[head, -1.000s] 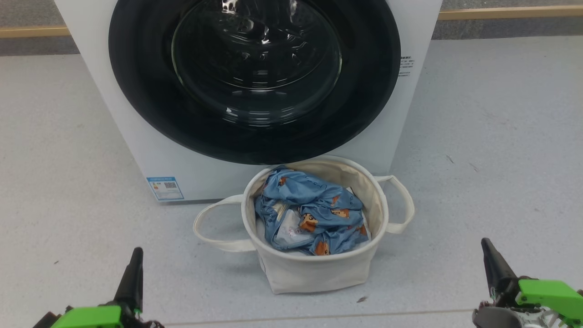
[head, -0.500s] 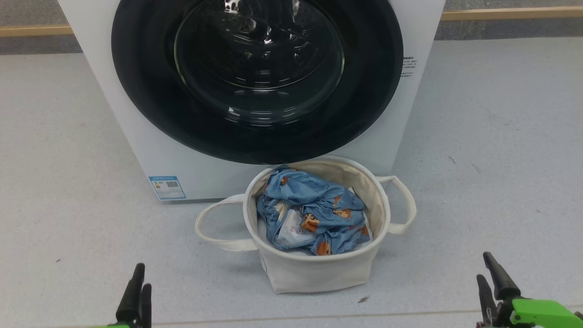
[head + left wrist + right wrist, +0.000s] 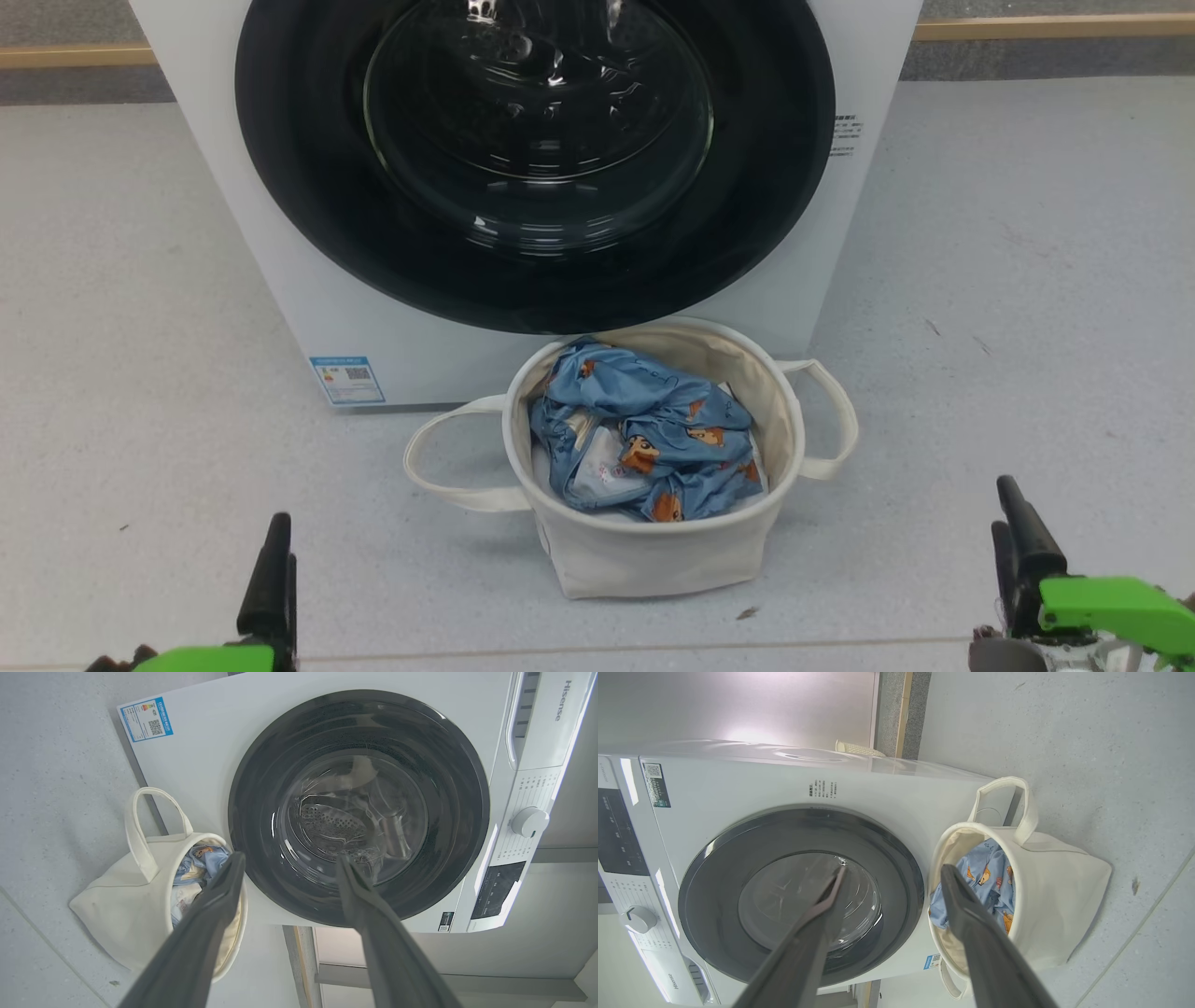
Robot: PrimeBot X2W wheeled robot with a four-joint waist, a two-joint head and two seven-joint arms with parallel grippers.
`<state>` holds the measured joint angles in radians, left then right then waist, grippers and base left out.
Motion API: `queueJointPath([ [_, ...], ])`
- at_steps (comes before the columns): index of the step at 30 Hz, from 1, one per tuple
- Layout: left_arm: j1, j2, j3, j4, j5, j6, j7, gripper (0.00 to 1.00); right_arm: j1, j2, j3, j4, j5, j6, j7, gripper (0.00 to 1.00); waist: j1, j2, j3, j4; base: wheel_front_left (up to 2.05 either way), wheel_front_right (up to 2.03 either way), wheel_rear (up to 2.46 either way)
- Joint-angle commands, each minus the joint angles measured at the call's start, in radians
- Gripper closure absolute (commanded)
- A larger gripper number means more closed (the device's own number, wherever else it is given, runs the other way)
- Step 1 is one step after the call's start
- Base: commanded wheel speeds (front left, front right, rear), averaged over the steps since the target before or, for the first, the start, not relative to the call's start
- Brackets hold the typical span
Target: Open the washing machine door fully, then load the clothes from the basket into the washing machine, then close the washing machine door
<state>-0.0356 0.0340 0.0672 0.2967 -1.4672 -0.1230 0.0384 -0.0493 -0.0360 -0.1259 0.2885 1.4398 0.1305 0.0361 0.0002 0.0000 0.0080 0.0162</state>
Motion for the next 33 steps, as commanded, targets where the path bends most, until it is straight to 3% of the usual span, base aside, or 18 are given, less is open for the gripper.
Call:
queueJointPath([
  [1, -0.054, 0.009, 0.007, -0.043, 0.027, -0.002, -0.012, 0.00, -0.058, -0.006, 0.006, -0.044, -0.034, 0.000, -0.010, 0.00, -0.0001, 0.0000, 0.000, 0.001, 0.00, 0.00, 0.00],
  [17, -0.085, 0.010, 0.013, -0.123, 0.252, 0.001, -0.059, 0.00, -0.124, -0.008, 0.049, -0.154, -0.281, 0.000, -0.056, 0.00, -0.0001, 0.0000, -0.004, 0.021, 0.00, 0.00, 0.00],
  [33, -0.116, 0.012, -0.023, -0.134, 0.561, 0.012, -0.103, 0.00, -0.166, -0.012, 0.133, -0.197, -0.564, 0.000, -0.100, 0.00, -0.0001, 0.0000, -0.002, 0.031, 0.00, 0.00, 0.00],
])
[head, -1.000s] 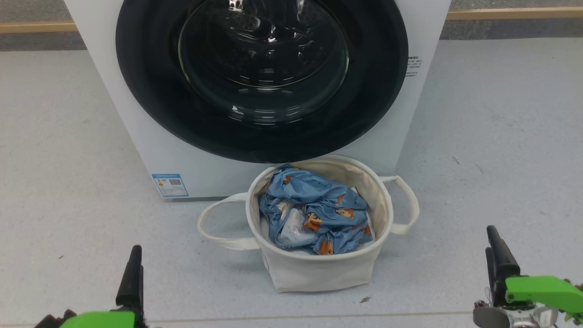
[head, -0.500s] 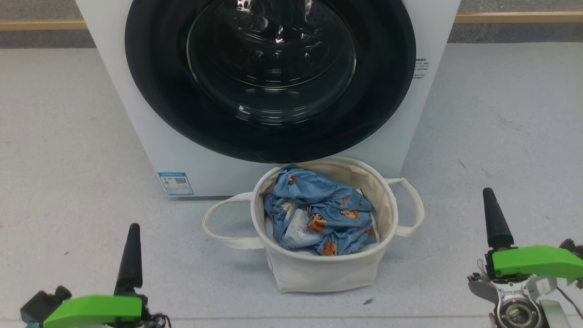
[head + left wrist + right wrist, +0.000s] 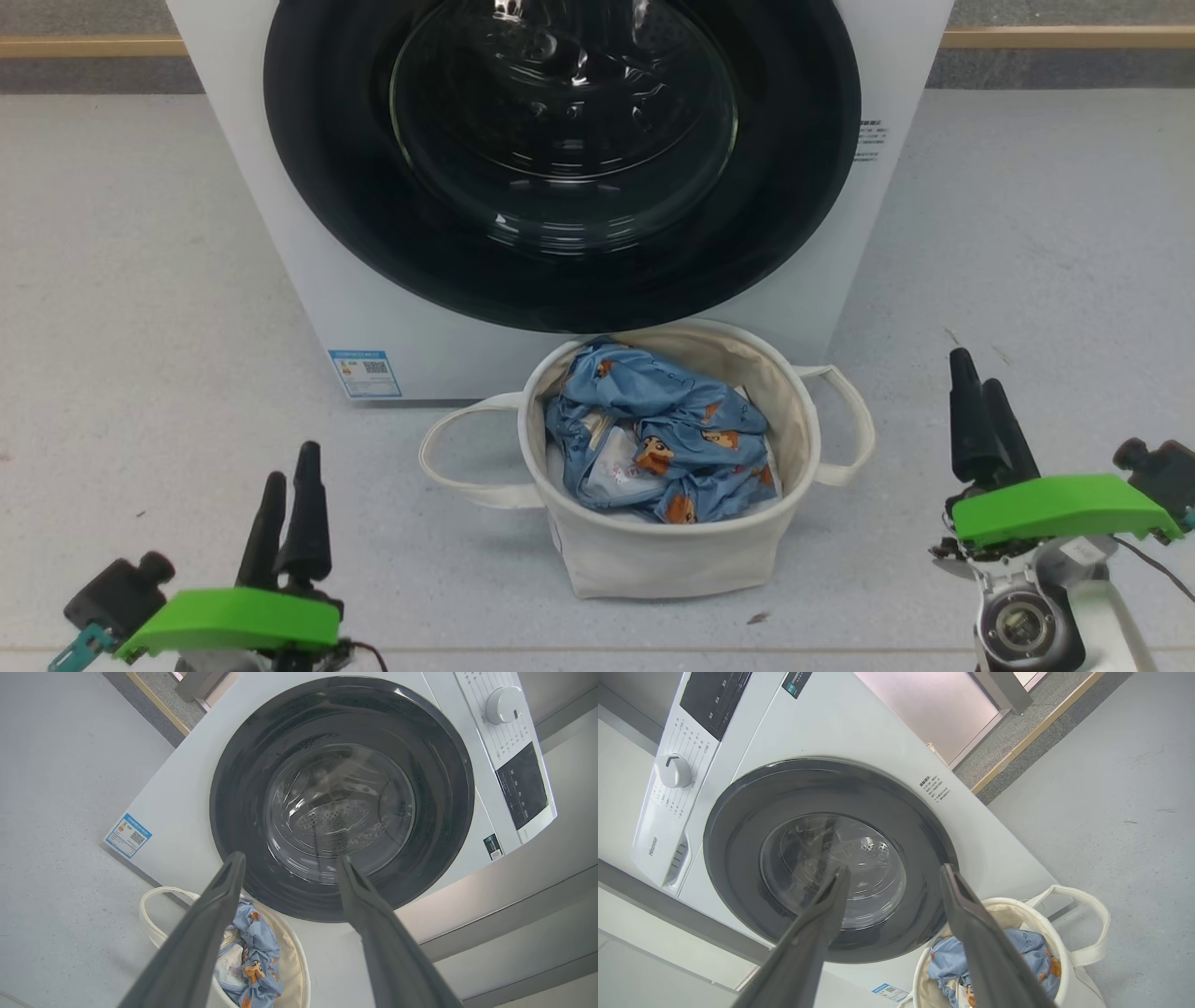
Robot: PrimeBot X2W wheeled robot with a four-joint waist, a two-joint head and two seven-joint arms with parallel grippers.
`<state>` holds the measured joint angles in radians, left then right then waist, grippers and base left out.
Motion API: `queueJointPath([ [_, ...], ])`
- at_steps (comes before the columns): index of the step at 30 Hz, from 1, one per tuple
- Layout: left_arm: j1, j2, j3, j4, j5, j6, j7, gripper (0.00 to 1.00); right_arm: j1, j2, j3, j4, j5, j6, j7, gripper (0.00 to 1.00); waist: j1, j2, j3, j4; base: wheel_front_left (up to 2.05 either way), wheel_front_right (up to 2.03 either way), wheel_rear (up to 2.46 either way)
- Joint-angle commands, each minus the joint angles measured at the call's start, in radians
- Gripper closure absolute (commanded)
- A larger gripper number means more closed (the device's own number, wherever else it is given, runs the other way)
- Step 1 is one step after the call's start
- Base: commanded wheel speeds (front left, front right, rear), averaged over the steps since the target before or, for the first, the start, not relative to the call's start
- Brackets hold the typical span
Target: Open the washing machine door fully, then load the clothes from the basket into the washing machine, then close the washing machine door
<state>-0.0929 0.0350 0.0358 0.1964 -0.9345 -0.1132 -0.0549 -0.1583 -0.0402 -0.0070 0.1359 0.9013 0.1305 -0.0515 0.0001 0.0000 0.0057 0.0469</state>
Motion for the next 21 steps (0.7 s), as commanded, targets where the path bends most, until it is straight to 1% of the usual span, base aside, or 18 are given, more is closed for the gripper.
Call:
queueJointPath([
  [1, -0.062, 0.012, 0.005, -0.029, 0.049, 0.004, -0.012, 0.00, -0.058, -0.008, 0.016, -0.045, -0.043, 0.000, -0.016, 0.00, 0.0000, 0.0000, 0.000, 0.000, 0.00, 0.00, 0.00],
  [11, -0.082, 0.016, -0.037, -0.005, 0.213, 0.017, -0.042, 0.00, -0.057, -0.006, 0.032, -0.029, -0.237, 0.000, -0.045, 0.00, 0.0000, 0.0000, -0.001, 0.007, 0.00, 0.00, 0.00],
  [21, -0.097, 0.033, -0.089, 0.037, 0.377, 0.057, -0.071, 0.00, -0.061, -0.006, 0.067, 0.006, -0.375, 0.000, -0.074, 0.00, -0.0001, 0.0000, -0.004, 0.010, 0.00, 0.00, 0.00],
])
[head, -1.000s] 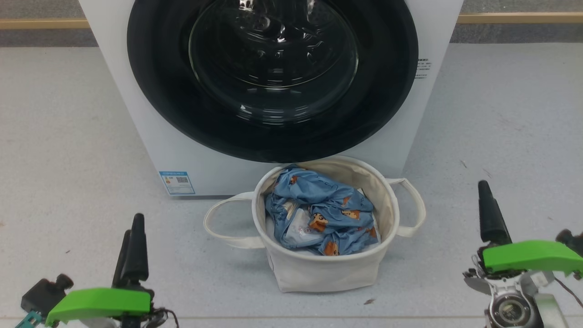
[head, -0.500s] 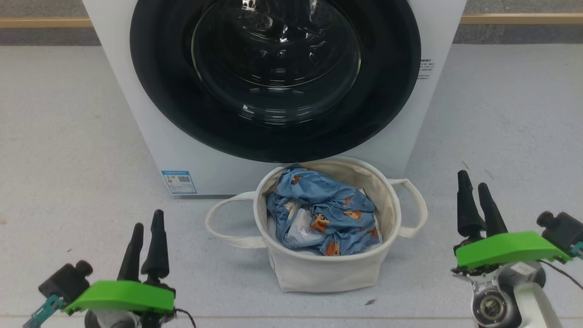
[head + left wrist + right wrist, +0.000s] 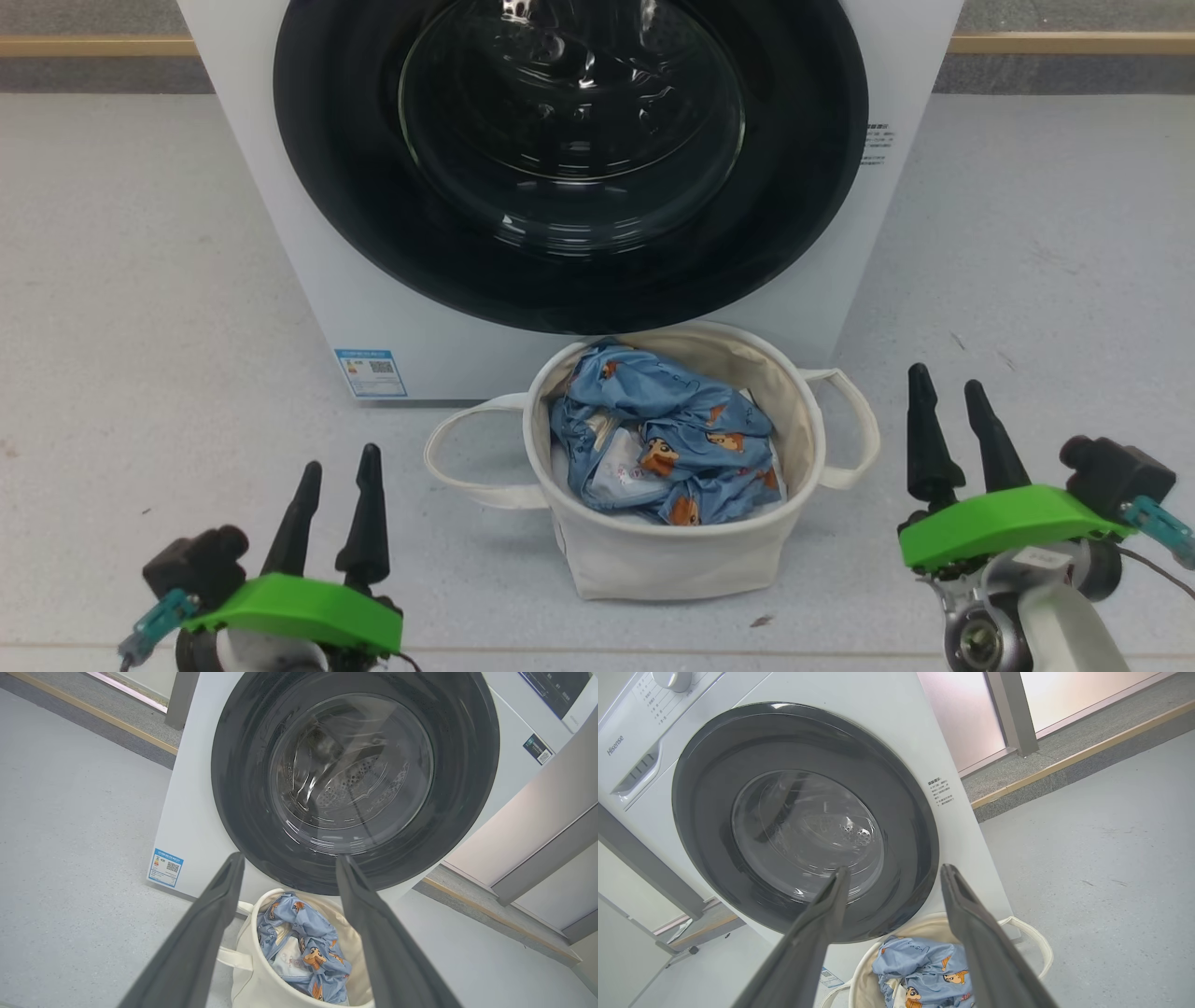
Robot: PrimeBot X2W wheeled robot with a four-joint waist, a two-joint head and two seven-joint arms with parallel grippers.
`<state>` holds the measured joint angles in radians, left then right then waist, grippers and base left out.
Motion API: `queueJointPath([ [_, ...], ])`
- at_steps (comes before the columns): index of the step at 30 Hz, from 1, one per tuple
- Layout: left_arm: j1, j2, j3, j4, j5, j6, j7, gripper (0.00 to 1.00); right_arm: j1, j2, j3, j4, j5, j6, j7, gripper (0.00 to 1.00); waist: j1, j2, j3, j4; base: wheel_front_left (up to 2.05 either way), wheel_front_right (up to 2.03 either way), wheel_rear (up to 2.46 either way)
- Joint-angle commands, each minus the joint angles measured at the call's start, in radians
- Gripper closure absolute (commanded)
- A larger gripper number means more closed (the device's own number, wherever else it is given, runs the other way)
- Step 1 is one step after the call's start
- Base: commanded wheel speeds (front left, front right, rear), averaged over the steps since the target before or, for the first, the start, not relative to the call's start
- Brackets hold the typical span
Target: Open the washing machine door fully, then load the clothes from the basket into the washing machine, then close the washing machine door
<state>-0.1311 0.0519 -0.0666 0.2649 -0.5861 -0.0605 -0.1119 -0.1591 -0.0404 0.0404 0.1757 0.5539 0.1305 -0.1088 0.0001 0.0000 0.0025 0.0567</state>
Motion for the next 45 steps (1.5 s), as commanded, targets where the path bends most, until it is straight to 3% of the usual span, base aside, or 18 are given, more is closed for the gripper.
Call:
queueJointPath([
  [1, -0.060, 0.017, 0.009, -0.028, 0.041, 0.008, -0.017, 0.00, -0.061, -0.006, 0.024, -0.030, -0.038, 0.000, -0.020, 0.00, 0.0000, 0.0000, -0.001, 0.000, 0.00, 0.00, 0.00],
  [11, -0.077, 0.027, -0.044, 0.013, 0.178, 0.035, -0.049, 0.00, -0.063, -0.007, 0.041, 0.001, -0.174, 0.000, -0.052, 0.00, 0.0000, 0.0000, -0.002, 0.010, 0.00, 0.00, 0.00],
  [28, -0.096, 0.030, -0.113, 0.101, 0.349, 0.078, -0.096, 0.00, -0.068, -0.008, 0.052, 0.072, -0.300, 0.000, -0.099, 0.00, 0.0000, 0.0000, 0.002, 0.024, 0.00, 0.00, 0.00],
  [45, -0.121, 0.017, -0.117, 0.144, 0.488, 0.078, -0.145, 0.00, -0.105, -0.010, 0.078, 0.115, -0.480, 0.000, -0.148, 0.00, -0.0001, 0.0000, 0.009, 0.027, 0.00, 0.00, 0.00],
])
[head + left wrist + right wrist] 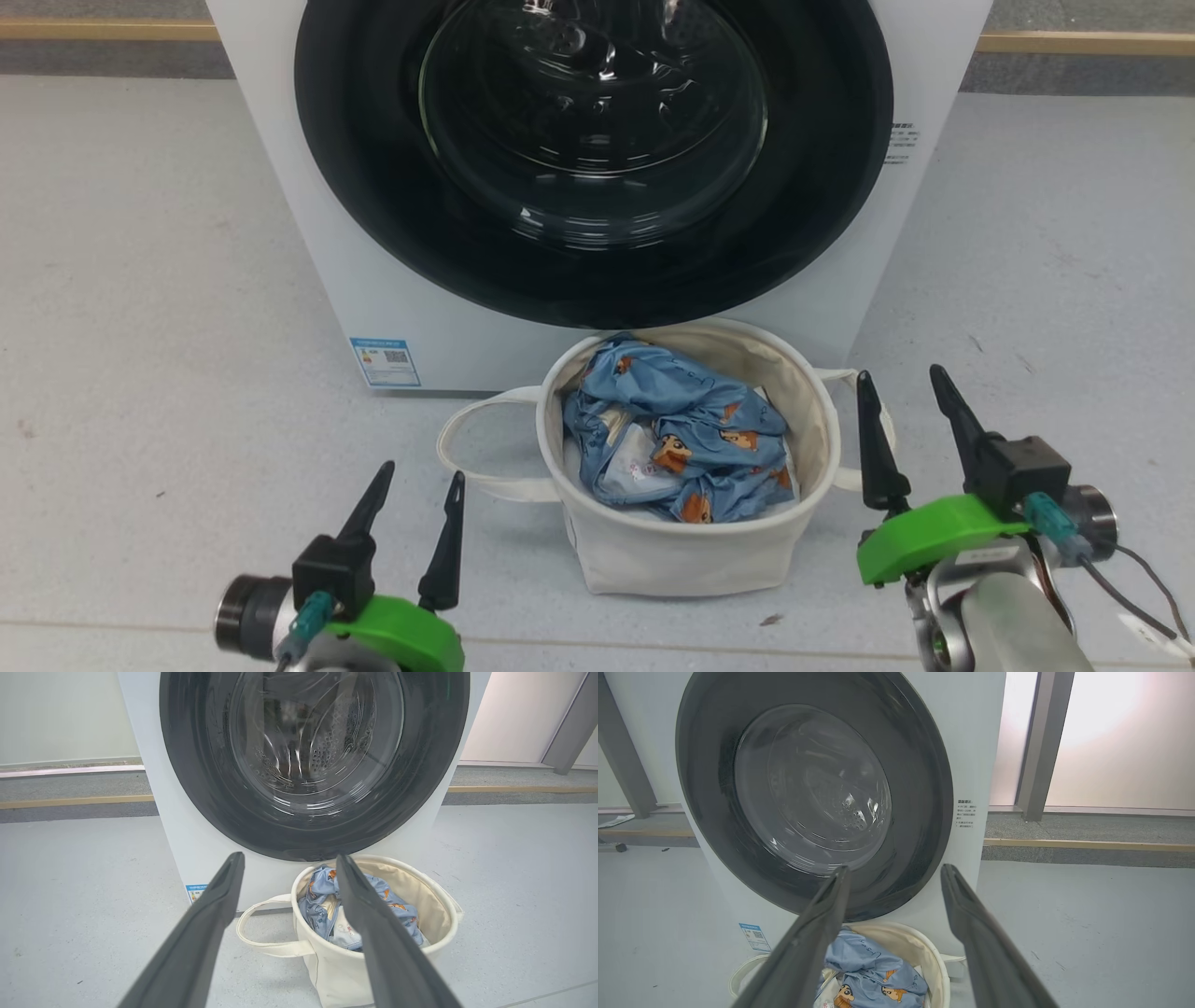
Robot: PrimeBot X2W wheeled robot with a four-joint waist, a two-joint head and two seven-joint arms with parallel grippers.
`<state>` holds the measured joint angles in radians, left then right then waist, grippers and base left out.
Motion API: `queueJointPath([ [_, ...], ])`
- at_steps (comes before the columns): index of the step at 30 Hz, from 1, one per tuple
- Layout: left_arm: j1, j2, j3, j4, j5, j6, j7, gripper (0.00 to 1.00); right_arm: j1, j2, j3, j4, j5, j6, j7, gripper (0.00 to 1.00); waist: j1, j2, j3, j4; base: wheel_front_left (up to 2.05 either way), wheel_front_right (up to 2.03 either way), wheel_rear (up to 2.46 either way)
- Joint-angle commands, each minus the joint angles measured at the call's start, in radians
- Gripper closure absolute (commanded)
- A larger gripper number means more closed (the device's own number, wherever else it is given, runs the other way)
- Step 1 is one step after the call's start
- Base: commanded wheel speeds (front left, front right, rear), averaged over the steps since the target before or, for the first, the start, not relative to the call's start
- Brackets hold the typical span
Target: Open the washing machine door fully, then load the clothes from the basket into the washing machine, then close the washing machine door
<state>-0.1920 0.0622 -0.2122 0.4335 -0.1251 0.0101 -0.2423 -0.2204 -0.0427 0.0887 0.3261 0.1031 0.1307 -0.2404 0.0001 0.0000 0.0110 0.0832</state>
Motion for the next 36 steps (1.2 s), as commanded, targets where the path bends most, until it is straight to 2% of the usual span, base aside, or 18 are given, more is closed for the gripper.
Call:
queueJointPath([
  [1, -0.062, 0.006, 0.029, -0.024, 0.037, 0.008, -0.018, 0.00, -0.046, -0.008, 0.031, -0.036, -0.041, 0.000, -0.020, 0.00, 0.0000, 0.0000, 0.001, 0.001, 0.00, 0.00, 0.00],
  [8, -0.064, 0.001, 0.047, -0.006, 0.028, 0.005, -0.019, 0.00, -0.040, -0.008, 0.025, -0.032, -0.017, 0.000, -0.021, 0.00, 0.0000, 0.0000, 0.002, 0.000, 0.00, 0.00, 0.00],
  [11, -0.065, -0.001, 0.046, 0.001, 0.034, 0.005, -0.019, 0.00, -0.034, -0.008, 0.030, 0.028, 0.113, 0.000, -0.021, 0.00, 0.0000, 0.0000, 0.001, 0.002, 0.00, 0.00, 0.00],
  [13, -0.065, -0.002, 0.049, 0.005, 0.031, 0.004, -0.019, 0.00, -0.045, -0.008, 0.035, 0.052, 0.138, 0.000, -0.021, 0.00, 0.0000, 0.0000, 0.002, 0.001, 0.00, 0.00, 0.00],
  [27, -0.069, -0.008, 0.077, 0.008, 0.003, 0.002, -0.020, 0.00, -0.057, -0.008, 0.025, 0.048, 0.109, 0.000, -0.021, 0.00, 0.0000, 0.0000, 0.003, 0.001, 0.00, 0.00, 0.00],
  [36, -0.066, -0.007, 0.057, 0.018, 0.045, 0.011, -0.020, 0.00, -0.055, -0.008, 0.022, 0.051, 0.106, 0.000, -0.021, 0.00, 0.0000, 0.0000, 0.006, 0.003, 0.06, 0.01, -0.07],
])
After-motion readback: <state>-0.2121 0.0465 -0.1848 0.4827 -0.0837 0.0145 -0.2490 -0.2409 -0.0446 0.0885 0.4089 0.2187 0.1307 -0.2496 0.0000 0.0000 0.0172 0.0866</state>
